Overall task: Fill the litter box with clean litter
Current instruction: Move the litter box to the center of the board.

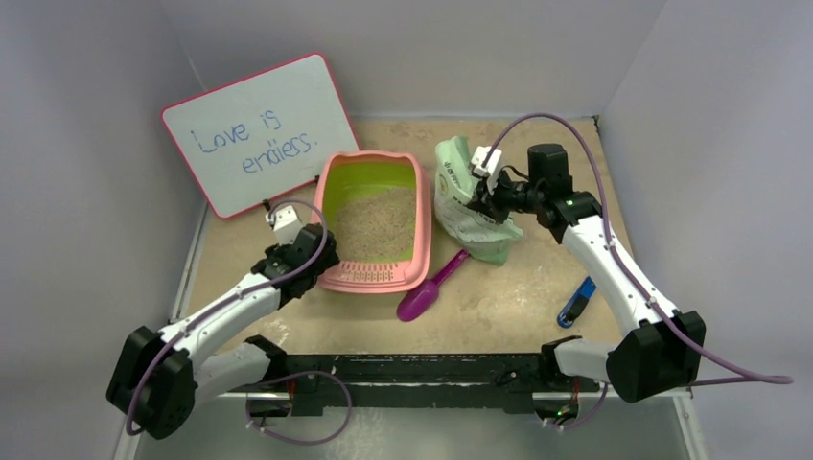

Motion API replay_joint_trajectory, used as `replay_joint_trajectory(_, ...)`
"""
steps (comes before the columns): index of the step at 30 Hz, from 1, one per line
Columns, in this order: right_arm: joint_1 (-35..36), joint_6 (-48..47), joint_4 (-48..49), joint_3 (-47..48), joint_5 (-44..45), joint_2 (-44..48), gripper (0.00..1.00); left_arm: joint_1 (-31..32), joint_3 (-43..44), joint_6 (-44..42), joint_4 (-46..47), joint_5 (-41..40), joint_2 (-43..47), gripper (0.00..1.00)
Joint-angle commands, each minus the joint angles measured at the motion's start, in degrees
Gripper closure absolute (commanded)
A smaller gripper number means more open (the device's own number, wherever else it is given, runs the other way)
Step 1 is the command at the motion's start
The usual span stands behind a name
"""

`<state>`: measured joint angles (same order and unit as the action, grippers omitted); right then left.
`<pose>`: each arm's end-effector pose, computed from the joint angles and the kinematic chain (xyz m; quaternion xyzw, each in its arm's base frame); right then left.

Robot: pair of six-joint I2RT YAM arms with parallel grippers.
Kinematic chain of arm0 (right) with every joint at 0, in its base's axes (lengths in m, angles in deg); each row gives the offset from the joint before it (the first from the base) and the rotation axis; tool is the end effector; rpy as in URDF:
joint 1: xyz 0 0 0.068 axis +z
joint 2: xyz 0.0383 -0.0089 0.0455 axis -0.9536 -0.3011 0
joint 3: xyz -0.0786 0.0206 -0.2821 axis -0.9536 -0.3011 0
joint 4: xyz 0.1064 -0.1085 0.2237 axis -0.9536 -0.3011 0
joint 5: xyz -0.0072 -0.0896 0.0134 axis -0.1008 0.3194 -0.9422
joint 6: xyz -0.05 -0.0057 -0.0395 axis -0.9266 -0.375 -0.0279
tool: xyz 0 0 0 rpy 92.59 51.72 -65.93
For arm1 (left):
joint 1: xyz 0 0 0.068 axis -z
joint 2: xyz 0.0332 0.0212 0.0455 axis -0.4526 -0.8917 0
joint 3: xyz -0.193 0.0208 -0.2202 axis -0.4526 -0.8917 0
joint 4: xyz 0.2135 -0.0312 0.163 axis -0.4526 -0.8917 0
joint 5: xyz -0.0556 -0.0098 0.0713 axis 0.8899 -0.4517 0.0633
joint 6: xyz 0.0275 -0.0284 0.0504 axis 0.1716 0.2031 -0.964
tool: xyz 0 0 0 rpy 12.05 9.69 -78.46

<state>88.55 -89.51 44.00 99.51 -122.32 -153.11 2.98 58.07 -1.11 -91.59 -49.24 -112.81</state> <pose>0.2710 0.1093 0.3531 -0.4786 0.6821 0.2063 0.5129 0.1945 -0.0796 0.2018 -0.2656 0.8708 0.0106 0.4136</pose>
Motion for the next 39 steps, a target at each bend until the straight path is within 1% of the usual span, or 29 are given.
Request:
replay_joint_trajectory(1,0.28,-4.24,-3.45,2.95,-10.03,3.63,1.00,1.50,-3.13,6.92,-9.05,-0.53,6.26,0.21)
replay_joint_trajectory(3,0.34,-5.37,-4.35,2.94,-11.03,3.89,1.00,2.05,-3.58,8.38,-11.49,-0.95,9.63,0.21)
replay_joint_trajectory(5,0.29,-7.04,-5.99,3.42,-11.79,3.74,1.00,2.27,-2.93,8.33,-11.49,-0.98,12.70,0.20)
replay_joint_trajectory(8,0.27,-8.94,-9.08,4.40,-9.22,3.13,1.00,2.28,2.32,6.14,-12.03,-2.28,14.17,0.16)
replay_joint_trajectory(11,0.27,-10.60,-10.90,5.37,-9.34,1.99,1.00,2.28,9.68,0.62,-11.39,-3.41,12.80,0.13)
replay_joint_trajectory(13,0.30,-11.37,-12.25,5.83,-10.25,1.54,1.00,2.28,15.52,-3.72,-11.21,-2.81,10.91,0.13)
replay_joint_trajectory(15,0.27,-11.73,-11.73,5.97,-9.44,1.69,1.00,2.28,19.38,-9.34,-8.52,-0.40,9.97,0.12)
replay_joint_trajectory(17,0.35,-12.79,-10.56,5.57,-8.96,2.22,1.00,2.27,21.04,-18.42,-0.61,7.00,10.05,0.12)
replay_joint_trajectory(19,0.29,-15.91,-10.14,5.04,-8.82,2.46,1.00,2.28,22.12,-27.29,9.70,19.44,8.88,0.11)
replay_joint_trajectory(20,0.27,-17.07,-9.48,4.97,-7.88,2.23,1.00,2.28,23.32,-31.60,13.63,25.14,7.95,0.09)
replay_joint_trajectory(21,0.27,-16.56,-9.66,5.08,-9.97,1.89,1.00,2.28,24.85,-35.68,16.77,31.83,4.81,0.08)
replay_joint_trajectory(22,0.21,-16.29,-10.05,5.36,-10.96,1.36,1.00,2.28,27.26,-41.11,18.03,38.83,1.70,0.08)
replay_joint_trajectory(24,0.19,-17.12,-10.43,5.81,-11.31,0.39,1.00,2.28,32.57,-50.01,17.65,50.77,-5.05,0.07)
replay_joint_trajectory(26,0.21,-19.36,-12.98,7.07,-11.91,-0.71,1.00,2.28,38.39,-63.12,13.91,62.30,-11.48,0.08)
replay_joint_trajectory(27,0.19,-20.39,-13.58,7.86,-12.35,-0.98,1.00,2.28,41.50,-70.94,11.10,65.95,-14.27,0.08)
replay_joint_trajectory(28,0.22,-20.60,-13.82,8.13,-12.90,-1.06,1.00,2.28,43.29,-77.45,9.70,68.15,-16.08,0.08)
replay_joint_trajectory(30,0.21,-20.88,-13.69,8.15,-13.51,-0.67,1.00,2.28,44.08,-86.91,11.04,69.19,-18.64,0.07)
replay_joint_trajectory(31,0.25,-20.67,-13.13,7.94,-13.62,-0.28,1.00,2.20,44.75,-89.67,11.04,69.97,-19.74,0.07)
replay_joint_trajectory(32,0.25,-20.24,-12.47,7.69,-13.75,0.00,1.00,1.94,46.09,-91.62,10.26,71.30,-20.99,0.06)
replay_joint_trajectory(34,0.18,-19.64,-11.51,7.27,-13.97,0.55,1.00,1.27,49.72,-95.51,4.61,74.97,-24.35,0.06)
replay_joint_trajectory(36,0.25,-19.58,-11.52,7.10,-13.96,0.84,1.00,1.30,53.79,-100.36,0.16,76.88,-27.96,0.08)
replay_joint_trajectory(38,0.26,-19.58,-11.45,6.89,-13.92,1.13,1.00,1.27,54.50,-102.53,0.91,79.77,-29.42,0.08)
replay_joint_trajectory(39,0.25,-19.39,-11.23,6.74,-13.80,1.19,1.00,1.37,54.10,-102.07,4.11,80.22,-29.67,0.08)
